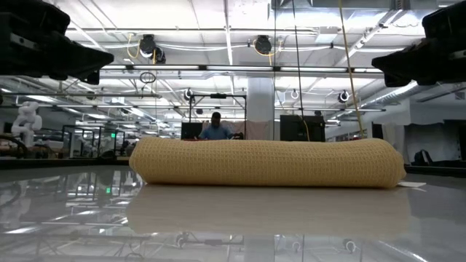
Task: Roll towel into tight, uniform cylinder
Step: Return to Home Position
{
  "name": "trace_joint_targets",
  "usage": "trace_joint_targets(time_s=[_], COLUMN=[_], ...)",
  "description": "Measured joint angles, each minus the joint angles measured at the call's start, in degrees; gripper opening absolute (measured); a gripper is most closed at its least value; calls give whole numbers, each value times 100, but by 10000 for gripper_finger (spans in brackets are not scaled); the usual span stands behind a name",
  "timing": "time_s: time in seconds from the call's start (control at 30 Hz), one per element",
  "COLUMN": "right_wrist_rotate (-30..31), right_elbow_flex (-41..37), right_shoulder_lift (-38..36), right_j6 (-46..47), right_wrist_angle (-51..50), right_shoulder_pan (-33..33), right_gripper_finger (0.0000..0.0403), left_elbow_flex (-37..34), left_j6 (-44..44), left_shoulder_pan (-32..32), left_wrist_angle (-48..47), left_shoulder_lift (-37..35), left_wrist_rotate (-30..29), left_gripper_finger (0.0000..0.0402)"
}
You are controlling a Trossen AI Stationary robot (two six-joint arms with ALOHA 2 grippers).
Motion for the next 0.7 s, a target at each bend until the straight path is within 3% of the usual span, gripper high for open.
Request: trace_joint_targets(time_s=[0.33, 0.7], right_wrist_rotate=[1, 1], right_elbow_flex=[0, 0], right_shoulder_lift=[0, 0], right_j6=[495, 444], right_wrist_angle=[0, 1], right_shoulder_pan=[-19, -20], right_gripper_finger=[2, 2], left_elbow_flex=[0, -2], left_j6=[-602, -610], left_shoulder_pan=[33, 33], left_wrist_angle=[-4, -1], left_shoulder_lift=[0, 17], left_wrist_rotate=[156, 156], left_gripper_finger=[2, 2])
